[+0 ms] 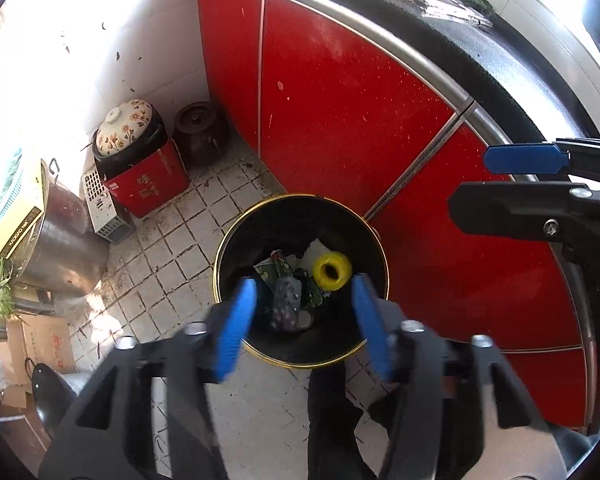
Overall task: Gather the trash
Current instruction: 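Open both tools to drop the blister pack and tape roll into the bin, then move both empty tools back over the counter toward the remaining trash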
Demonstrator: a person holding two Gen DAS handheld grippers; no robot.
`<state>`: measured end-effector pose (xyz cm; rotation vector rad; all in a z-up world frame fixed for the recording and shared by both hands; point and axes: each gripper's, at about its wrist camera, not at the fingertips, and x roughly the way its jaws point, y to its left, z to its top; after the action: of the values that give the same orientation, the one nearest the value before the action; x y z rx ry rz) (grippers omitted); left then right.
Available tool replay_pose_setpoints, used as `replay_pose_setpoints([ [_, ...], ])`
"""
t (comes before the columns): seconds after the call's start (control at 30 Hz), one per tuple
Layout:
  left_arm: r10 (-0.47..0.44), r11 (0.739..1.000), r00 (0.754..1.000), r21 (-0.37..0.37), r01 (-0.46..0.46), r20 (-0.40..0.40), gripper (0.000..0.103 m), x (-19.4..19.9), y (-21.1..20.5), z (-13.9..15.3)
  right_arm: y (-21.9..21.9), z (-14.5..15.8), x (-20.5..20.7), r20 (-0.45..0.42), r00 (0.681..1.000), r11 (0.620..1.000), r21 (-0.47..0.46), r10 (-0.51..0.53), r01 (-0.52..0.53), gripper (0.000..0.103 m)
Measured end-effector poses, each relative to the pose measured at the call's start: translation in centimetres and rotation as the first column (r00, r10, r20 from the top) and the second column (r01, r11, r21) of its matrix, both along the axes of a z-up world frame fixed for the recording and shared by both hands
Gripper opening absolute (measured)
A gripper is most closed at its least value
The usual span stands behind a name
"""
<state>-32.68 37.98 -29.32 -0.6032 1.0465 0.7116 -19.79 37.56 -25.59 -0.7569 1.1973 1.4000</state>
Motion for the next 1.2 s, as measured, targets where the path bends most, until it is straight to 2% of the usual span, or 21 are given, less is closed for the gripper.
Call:
replay_pose_setpoints([
  [0.03, 0.013, 1.000, 1.000, 0.013, -0.013, 0.008, 0.072, -0.2, -0.1, 0.3, -0.1, 0.1, 0.1, -0.005, 1.000, 1.000, 0.001, -0.002, 0.002, 0.081],
  [0.1, 0.035, 0.999, 0.999, 0.012, -0.036, 0.006, 0.086, -0.4, -0.1, 0.7, -0.3, 0.6, 0.3, -0.014, 1.000, 1.000, 0.012, -0.008, 0.008, 0.086],
  [0.13, 0.046, 0.999, 0.999, 0.012, -0.046, 0.002, 0.089, -0.5, 0.0, 0.8, -0.6, 1.1, 0.5, -0.014, 1.000, 1.000, 0.020, -0.011, 0.011, 0.089],
  [0.27, 0.061, 0.998, 0.998, 0.007, -0.061, 0.004, 0.092, -0.9, -0.1, 2.1, -1.3, 3.0, 1.0, -0.030, 0.999, 0.998, 0.052, -0.028, 0.030, 0.091],
  [0.5, 0.046, 0.996, 0.999, 0.073, -0.047, 0.012, 0.093, -0.4, -1.2, 6.3, -4.8, 8.3, 2.7, -0.027, 0.995, 0.987, 0.130, -0.093, 0.096, 0.092],
  [0.67, -0.063, 0.992, 0.995, 0.116, 0.054, 0.072, 0.093, 3.1, -2.5, 10.9, -10.2, 13.2, 6.5, 0.003, 0.974, 0.954, 0.201, -0.227, 0.222, 0.092],
  [0.77, -0.200, 0.972, 0.974, 0.144, 0.185, 0.102, 0.093, 7.3, -4.4, 13.3, -14.7, 15.9, 9.7, 0.046, 0.938, 0.914, 0.242, -0.345, 0.325, 0.092],
  [0.87, -0.365, 0.923, 0.923, 0.180, 0.342, 0.119, 0.093, 12.6, -7.2, 15.5, -19.8, 18.3, 13.1, 0.103, 0.876, 0.859, 0.282, -0.471, 0.428, 0.092],
  [0.97, -0.516, 0.849, 0.845, 0.214, 0.483, 0.143, 0.093, 17.9, -11.1, 17.4, -25.4, 20.1, 16.0, 0.164, 0.786, 0.787, 0.313, -0.596, 0.531, 0.092],
  [1.07, -0.645, 0.761, 0.746, 0.226, 0.608, 0.166, 0.093, 22.6, -15.7, 18.6, -31.4, 21.4, 18.6, 0.188, 0.670, 0.688, 0.333, -0.719, 0.645, 0.092],
  [1.2, -0.776, 0.629, 0.611, 0.250, 0.736, 0.154, 0.093, 27.6, -22.1, 19.5, -39.6, 22.3, 20.8, 0.203, 0.493, 0.533, 0.334, -0.846, 0.777, 0.092],
])
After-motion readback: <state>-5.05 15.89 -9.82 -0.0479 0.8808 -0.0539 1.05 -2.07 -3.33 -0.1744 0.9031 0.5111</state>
